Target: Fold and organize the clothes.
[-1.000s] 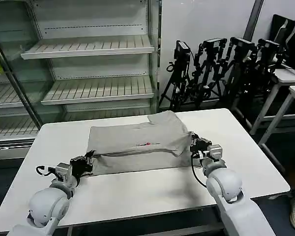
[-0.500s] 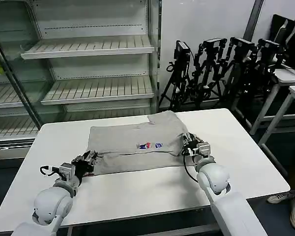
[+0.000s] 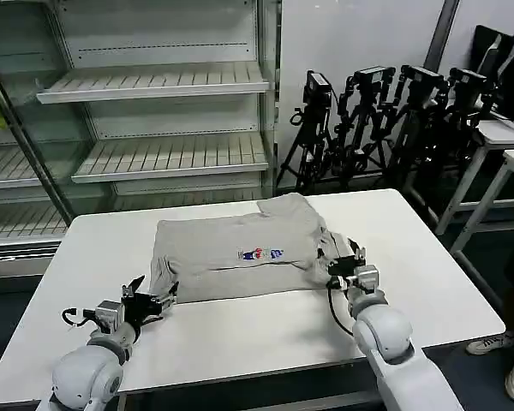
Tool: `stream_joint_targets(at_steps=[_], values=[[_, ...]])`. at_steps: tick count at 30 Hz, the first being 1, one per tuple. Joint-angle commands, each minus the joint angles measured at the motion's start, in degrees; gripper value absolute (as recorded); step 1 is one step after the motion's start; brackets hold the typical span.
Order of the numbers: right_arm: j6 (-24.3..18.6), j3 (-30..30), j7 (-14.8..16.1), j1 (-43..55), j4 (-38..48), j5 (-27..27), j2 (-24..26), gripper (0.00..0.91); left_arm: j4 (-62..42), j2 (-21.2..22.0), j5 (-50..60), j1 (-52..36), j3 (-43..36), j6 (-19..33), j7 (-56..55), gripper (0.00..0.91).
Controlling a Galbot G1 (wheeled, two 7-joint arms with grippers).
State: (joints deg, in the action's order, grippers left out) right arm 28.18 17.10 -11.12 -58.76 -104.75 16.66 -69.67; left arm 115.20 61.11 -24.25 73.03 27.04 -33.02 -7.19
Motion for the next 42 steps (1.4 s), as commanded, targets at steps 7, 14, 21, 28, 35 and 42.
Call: stream_joint_targets(at_steps=[7,14,21,28,35,42], values=[[3.8,2.3,-1.8,-4.8,1.2,6.9,-0.3,0.846,-3.4,0.7,-1.8,0.1,-0.1,0.0,-0.9,0.040],[4.9,1.7,-2.3,-4.7,2.0,11.7,-0.6,0.000,-4.2,0.8,-2.5,-0.1,-0.4,0.0,-0.8,0.040],[4.9,1.3,-2.0,-4.8,1.2,12.0,-0.5,0.000,-4.0,0.7,-4.2,0.0,-0.2,-0.1,-0.7,0.040],[4.7,1.5,-2.0,-5.5,-0.4,11.9,0.0,0.000,-2.4,1.1,-6.0,1.8,0.5,-0.1,-0.9,0.040],[4.9,2.3,-2.1,-9.4,-7.4,11.1,1.9,0.000,4.3,0.5,-6.4,7.2,2.7,-0.1,-1.2,0.040],[4.9,5.1,-2.1,-16.0,-15.8,10.7,4.5,0.000,12.1,1.3,-5.3,16.2,5.0,-0.1,-1.8,0.040]])
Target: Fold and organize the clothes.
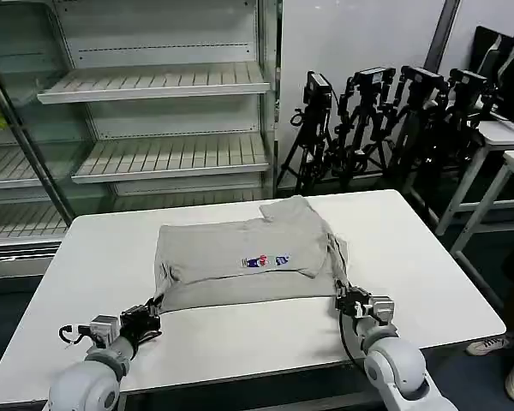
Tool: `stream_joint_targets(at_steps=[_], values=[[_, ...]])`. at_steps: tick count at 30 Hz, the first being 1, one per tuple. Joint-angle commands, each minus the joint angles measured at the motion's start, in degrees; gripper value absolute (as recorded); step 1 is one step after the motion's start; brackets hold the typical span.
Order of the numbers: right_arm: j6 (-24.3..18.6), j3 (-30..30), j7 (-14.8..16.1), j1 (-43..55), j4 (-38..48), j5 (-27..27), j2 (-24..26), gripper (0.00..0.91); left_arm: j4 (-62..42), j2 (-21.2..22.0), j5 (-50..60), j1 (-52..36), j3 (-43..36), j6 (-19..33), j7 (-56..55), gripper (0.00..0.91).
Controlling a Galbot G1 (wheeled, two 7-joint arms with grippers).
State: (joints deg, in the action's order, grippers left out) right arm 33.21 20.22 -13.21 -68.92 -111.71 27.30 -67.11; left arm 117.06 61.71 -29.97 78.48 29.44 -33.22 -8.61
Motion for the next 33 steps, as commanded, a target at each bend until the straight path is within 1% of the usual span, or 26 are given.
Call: stream_joint_targets(at_steps=[1,9,13,14,15,16,17,19,23,24,26,28,30,31,32,33], values=[[-0.1,2.8,-0.2,-8.3,-10.9,-0.1,2.5,0.000,11.8,1.0,0.7,12.7,2.9,0.1,-0.5,0.040],[-0.1,6.7,-0.2,-20.0,-18.6,-3.0,3.3,0.000,19.5,3.9,5.2,23.9,3.1,0.1,-0.8,0.040],[-0.1,7.4,0.0,-23.7,-21.0,-4.6,3.2,0.000,21.5,4.9,6.6,27.2,3.8,0.1,-1.2,0.040],[-0.1,7.7,0.1,-24.4,-21.4,-5.0,3.1,0.081,22.1,5.0,6.7,27.8,3.9,0.1,-1.3,0.040],[-0.1,7.8,0.2,-24.7,-21.5,-5.3,3.1,0.605,22.4,5.1,6.8,28.5,3.9,0.1,-1.3,0.222],[0.0,7.9,0.3,-24.9,-21.6,-5.6,3.1,0.907,22.7,5.1,6.9,28.9,4.0,0.1,-1.2,0.474],[0.0,7.9,0.3,-25.0,-21.6,-5.9,3.2,0.907,22.8,5.2,7.0,29.1,4.0,0.1,-1.2,0.907],[0.0,7.8,0.7,-25.3,-21.8,-6.9,3.3,0.907,23.1,5.2,7.4,29.2,3.9,0.1,-1.2,0.907],[-0.2,8.2,0.5,-24.8,-23.0,-6.8,2.9,0.907,24.4,5.2,7.7,29.5,3.9,0.1,-1.1,0.907],[-1.4,8.8,0.2,-24.4,-23.7,-6.2,2.9,0.907,25.0,5.1,7.7,29.6,4.2,0.1,-1.1,0.907],[-2.1,9.9,0.2,-23.6,-24.5,-5.7,3.1,0.907,26.5,4.8,7.7,29.7,5.1,0.1,-1.0,0.907],[-2.8,11.0,0.0,-22.7,-25.9,-5.0,3.4,0.907,28.0,4.4,6.9,29.5,7.2,0.1,-0.9,0.907],[-2.8,11.7,-0.2,-21.5,-27.1,-4.6,3.7,0.907,29.4,3.7,4.0,28.1,10.5,0.1,-1.2,0.907],[-2.7,11.7,-0.4,-20.3,-27.0,-3.9,3.9,0.907,29.4,3.5,2.5,27.6,11.0,0.1,-1.6,0.907],[-2.5,11.7,-0.6,-18.9,-26.4,-3.2,4.1,0.907,28.5,2.1,0.3,24.1,13.0,0.1,-2.2,0.907],[-2.3,11.6,-0.7,-17.7,-26.0,-2.8,4.4,0.907,28.0,1.0,-1.3,22.9,14.0,0.2,-2.4,0.907]])
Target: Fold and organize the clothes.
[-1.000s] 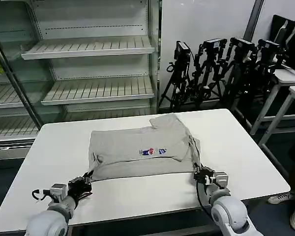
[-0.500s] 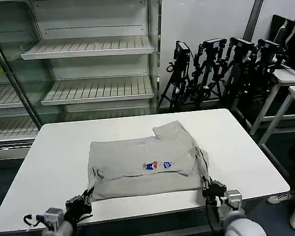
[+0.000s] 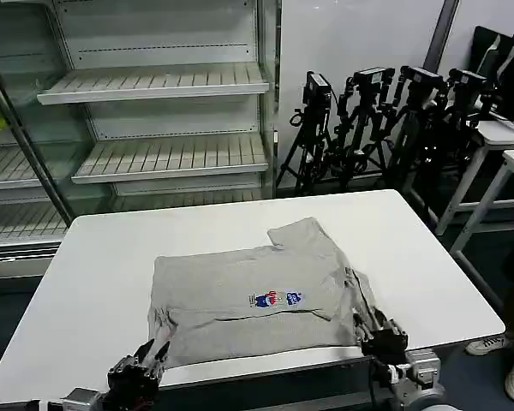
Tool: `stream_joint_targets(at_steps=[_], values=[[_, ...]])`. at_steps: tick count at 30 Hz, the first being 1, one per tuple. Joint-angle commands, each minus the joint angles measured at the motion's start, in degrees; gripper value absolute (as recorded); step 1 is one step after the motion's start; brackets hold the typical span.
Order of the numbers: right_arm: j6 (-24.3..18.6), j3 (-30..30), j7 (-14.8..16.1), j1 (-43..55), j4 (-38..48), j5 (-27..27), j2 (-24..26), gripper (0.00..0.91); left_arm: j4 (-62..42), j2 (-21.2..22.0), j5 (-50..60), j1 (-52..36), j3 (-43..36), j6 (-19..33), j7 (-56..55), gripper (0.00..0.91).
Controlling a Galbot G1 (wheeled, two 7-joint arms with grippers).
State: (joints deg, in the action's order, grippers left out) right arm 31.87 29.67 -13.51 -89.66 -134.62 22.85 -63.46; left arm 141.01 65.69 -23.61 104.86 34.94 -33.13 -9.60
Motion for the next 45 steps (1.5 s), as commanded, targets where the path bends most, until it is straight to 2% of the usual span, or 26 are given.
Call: stream_joint_targets(at_steps=[1,5,11,14,22,31,45], values=[[-1.0,1.9,-0.5,4.4,-2.5,2.0,1.0,0.907,3.3,-3.5,-9.2,-4.2,9.4,0.1,-1.8,0.907],[0.3,-1.2,-1.8,15.1,2.2,4.1,1.4,0.907,-3.4,-7.7,-14.5,-13.3,7.8,0.1,-4.4,0.907],[1.3,-9.0,-2.7,31.3,16.8,5.0,0.1,0.907,-16.5,-9.6,-16.3,-30.9,-0.9,0.0,-7.1,0.907],[1.3,-11.8,-2.5,39.4,25.8,5.1,-0.6,0.907,-21.7,-10.6,-16.0,-36.3,-5.2,-0.1,-7.6,0.907],[1.3,-16.8,-2.0,50.5,39.6,4.9,-3.1,0.907,-34.0,-12.7,-14.1,-47.9,-15.2,-0.1,-8.4,0.907],[1.3,-20.6,-1.6,59.5,54.6,3.9,-8.5,0.907,-42.7,-12.4,-14.0,-55.9,-23.1,-0.2,-8.6,0.907],[1.3,-22.5,-0.4,65.6,68.6,3.7,-13.3,0.907,-50.9,-10.4,-17.1,-59.7,-25.8,-0.2,-9.1,0.907]])
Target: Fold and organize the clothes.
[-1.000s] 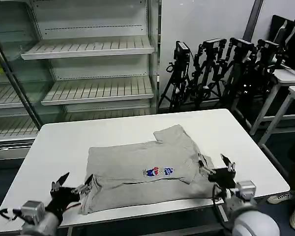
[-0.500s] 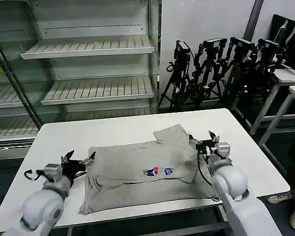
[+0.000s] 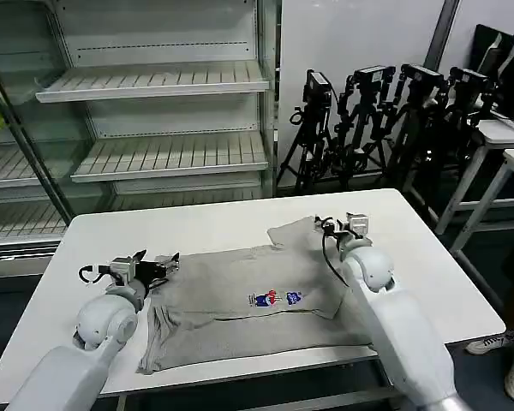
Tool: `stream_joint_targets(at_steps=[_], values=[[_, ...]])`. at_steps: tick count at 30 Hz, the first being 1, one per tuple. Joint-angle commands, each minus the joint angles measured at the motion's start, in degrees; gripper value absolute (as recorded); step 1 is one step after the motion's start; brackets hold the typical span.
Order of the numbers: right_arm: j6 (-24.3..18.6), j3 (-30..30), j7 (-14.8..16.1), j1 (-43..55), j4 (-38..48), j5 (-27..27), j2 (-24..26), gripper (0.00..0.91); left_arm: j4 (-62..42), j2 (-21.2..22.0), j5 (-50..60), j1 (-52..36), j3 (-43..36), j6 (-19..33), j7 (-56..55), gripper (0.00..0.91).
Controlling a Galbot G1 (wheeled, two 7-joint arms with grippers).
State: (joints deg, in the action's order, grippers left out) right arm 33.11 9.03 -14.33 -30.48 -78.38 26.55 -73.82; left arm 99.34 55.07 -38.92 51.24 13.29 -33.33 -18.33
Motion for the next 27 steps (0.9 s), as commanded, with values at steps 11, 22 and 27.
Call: stream_joint_targets(at_steps=[11,22,27], values=[[0.2,-2.9,1.6,7.6,17.3,2.7,-5.0,0.907,-10.0,0.7,-2.2,-5.3,-4.1,0.0,-0.4,0.907],[0.1,-3.2,2.0,7.0,17.8,6.2,-5.5,0.000,-8.3,0.0,-4.8,-3.0,-3.3,0.0,-0.1,0.030],[0.1,-3.2,2.1,6.5,17.1,6.6,-5.5,0.000,-7.2,-0.2,-5.9,-2.0,-2.8,0.0,0.7,0.020]])
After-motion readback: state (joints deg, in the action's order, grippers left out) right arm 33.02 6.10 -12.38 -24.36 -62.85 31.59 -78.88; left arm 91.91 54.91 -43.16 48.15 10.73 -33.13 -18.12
